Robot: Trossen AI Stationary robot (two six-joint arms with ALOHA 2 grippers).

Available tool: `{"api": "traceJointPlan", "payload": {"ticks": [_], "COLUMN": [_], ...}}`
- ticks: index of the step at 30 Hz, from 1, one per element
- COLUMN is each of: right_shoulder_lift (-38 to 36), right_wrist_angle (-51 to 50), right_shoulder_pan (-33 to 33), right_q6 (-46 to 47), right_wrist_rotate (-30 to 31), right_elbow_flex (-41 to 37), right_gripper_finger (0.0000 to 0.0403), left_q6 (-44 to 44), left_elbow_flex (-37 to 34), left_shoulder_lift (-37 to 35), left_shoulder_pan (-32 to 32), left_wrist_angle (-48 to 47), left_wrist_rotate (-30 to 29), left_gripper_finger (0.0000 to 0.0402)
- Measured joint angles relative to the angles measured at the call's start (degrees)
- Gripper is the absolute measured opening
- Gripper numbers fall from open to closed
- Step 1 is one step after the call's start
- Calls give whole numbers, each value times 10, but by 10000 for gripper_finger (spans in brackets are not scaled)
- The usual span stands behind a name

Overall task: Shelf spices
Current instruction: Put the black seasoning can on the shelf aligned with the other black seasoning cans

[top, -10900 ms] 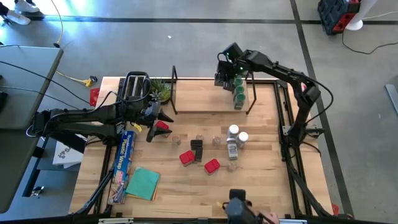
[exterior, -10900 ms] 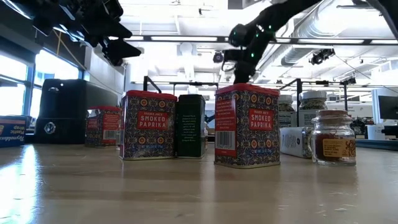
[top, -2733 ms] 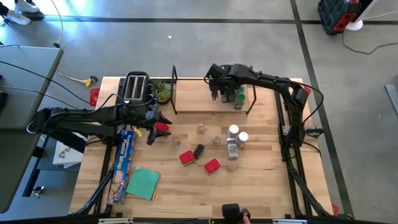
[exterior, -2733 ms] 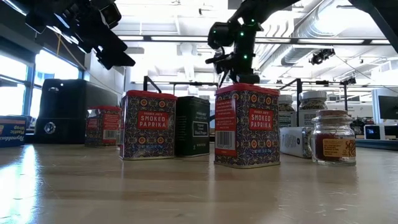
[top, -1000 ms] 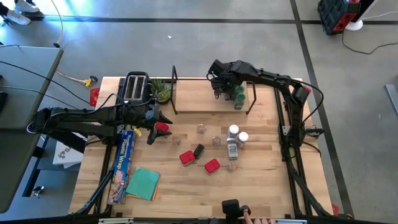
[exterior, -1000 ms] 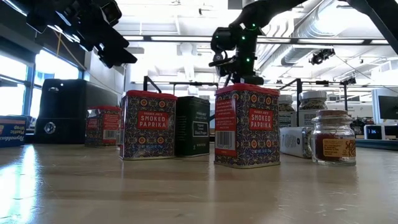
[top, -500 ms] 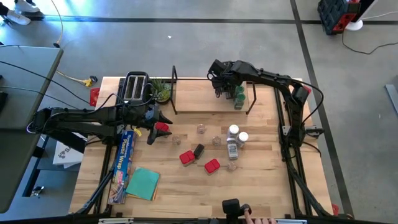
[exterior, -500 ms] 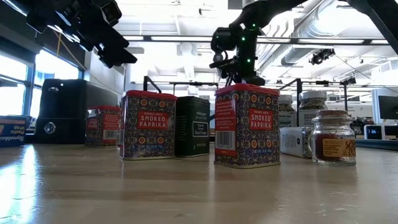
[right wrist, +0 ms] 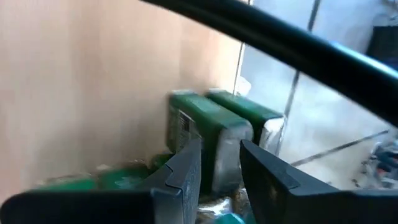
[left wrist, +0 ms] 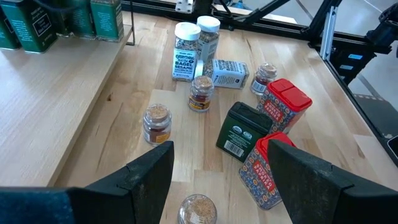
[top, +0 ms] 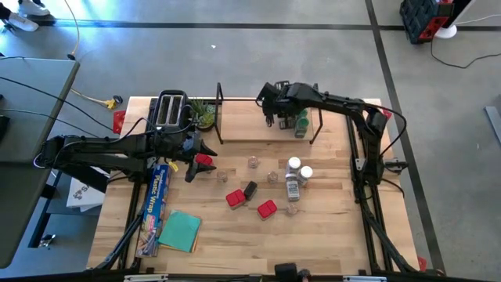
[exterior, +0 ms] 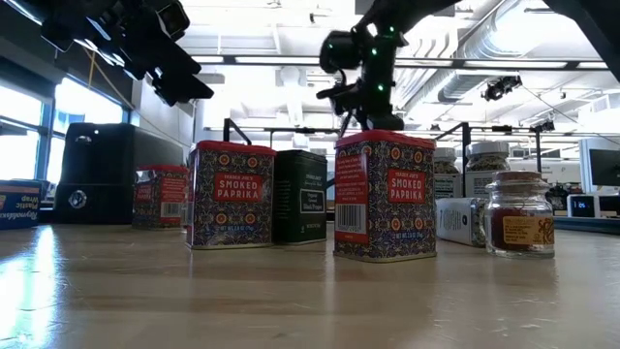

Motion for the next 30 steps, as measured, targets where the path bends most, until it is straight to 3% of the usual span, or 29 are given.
{"api": "traceJointPlan", "payload": {"ticks": [3,9,16,20,24,30], "right_shoulder_lift": [0,0,0,-1,-1,10], "right_wrist_angle": [-7,-11,20,67,112,143], "right_shoulder_pan": [46,150,266,304,320,325], "right_q6": [21,24,62,119,167,170], "right_wrist_rotate": [-2,-94,-139,-240,-328,-344], "right_elbow_flex": [0,0,0,0,0,1], "right_gripper_finger": [99,96,96,102,130,211], "left_q6": [0,0,1,1,1,1], "left_elbow_flex": [0,0,0,0,0,0], "left_shoulder_lift": [0,0,0,0,0,0], "left_shoulder_pan": [0,0,0,0,0,0], "left_wrist_angle": [0,-3,0,1,1,9], "left_wrist_rotate": [0,0,0,-6,-15,-15], "left_gripper_finger": [255,255,255,255,255,255]}}
